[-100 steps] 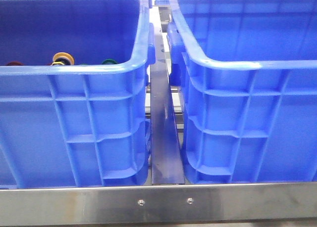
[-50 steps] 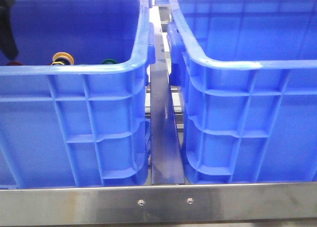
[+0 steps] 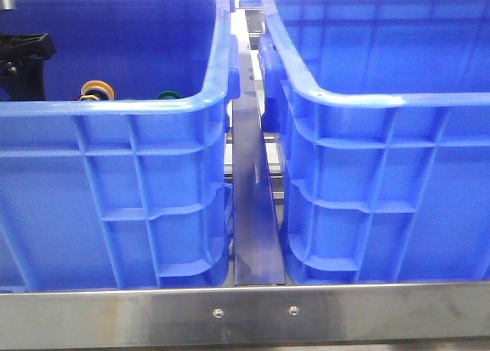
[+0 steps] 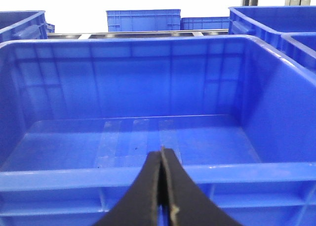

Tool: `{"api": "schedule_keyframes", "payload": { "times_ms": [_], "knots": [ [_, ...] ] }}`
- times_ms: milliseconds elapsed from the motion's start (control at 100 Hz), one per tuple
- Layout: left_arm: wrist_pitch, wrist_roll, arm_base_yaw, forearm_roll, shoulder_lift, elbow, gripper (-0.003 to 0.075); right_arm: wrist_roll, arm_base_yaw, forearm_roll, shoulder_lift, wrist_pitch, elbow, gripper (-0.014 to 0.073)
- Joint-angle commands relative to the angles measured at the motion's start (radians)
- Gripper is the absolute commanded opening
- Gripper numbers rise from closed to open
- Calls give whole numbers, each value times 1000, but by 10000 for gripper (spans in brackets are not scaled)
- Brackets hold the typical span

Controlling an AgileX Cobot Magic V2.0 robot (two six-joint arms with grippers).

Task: Pick red and yellow buttons and place in box

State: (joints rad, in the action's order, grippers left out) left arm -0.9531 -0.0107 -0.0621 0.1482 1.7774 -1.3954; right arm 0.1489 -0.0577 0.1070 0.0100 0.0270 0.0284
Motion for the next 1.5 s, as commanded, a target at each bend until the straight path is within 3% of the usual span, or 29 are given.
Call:
{"api": "schedule_keyframes", "payload": {
  "times_ms": [0,180,310,490,900,1180,1490],
  "knots": [
    [23,-7,-8,12,-43,-35,381,-8,-1,2,20,78,4,-69],
    [25,-7,-8,9,-43,-37,129,-8,-1,2,20,78,4,-69],
    [25,-7,-8,4,-43,-37,51,-8,-1,2,20,78,4,-69],
    [41,11,-8,-2,-83,-30,45,-8,-1,2,20,78,4,-69],
    [302,11,-79,-2,-386,142,43,-8,-1,2,20,78,4,-69],
    [367,11,-254,10,-511,229,42,-8,-1,2,20,78,4,-69],
    [403,40,-535,45,-514,229,42,-8,-1,2,20,78,4,-69]
  ]
}}
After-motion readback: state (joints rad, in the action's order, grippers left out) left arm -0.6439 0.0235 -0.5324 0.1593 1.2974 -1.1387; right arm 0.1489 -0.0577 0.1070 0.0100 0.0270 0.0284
